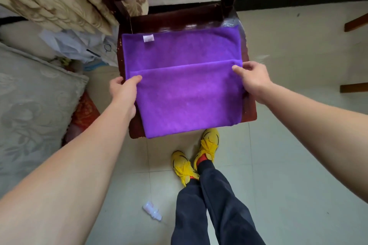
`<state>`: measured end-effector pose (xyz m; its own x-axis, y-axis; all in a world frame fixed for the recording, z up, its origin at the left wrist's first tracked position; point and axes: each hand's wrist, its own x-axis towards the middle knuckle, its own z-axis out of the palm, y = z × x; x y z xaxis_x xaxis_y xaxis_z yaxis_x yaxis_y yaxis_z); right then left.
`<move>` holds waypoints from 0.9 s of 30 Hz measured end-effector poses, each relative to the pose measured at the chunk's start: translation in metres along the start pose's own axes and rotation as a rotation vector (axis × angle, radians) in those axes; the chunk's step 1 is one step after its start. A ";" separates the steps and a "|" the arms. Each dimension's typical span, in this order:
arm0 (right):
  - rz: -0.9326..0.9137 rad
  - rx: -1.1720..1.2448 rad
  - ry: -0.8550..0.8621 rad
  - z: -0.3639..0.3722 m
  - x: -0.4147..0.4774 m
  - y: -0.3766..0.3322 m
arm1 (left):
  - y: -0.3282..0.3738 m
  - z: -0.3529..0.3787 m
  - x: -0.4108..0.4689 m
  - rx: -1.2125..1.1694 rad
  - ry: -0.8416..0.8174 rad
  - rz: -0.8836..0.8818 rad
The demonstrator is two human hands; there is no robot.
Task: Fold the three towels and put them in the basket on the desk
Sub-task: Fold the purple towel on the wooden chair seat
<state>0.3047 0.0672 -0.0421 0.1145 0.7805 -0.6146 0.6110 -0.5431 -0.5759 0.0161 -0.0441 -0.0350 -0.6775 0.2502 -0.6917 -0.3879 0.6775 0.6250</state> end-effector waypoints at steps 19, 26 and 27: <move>0.327 0.146 -0.206 0.011 -0.102 0.113 | -0.131 -0.045 -0.078 0.379 -0.181 -0.115; 0.068 0.227 -0.057 -0.012 -0.075 0.025 | -0.040 -0.026 -0.075 -0.008 -0.148 -0.050; 0.046 0.203 -0.048 -0.007 -0.062 0.015 | -0.031 -0.018 -0.065 -0.041 -0.160 -0.072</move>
<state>0.3117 0.0129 -0.0089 0.0981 0.7402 -0.6652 0.4351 -0.6330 -0.6402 0.0609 -0.0940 -0.0023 -0.5400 0.3113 -0.7820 -0.4594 0.6695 0.5837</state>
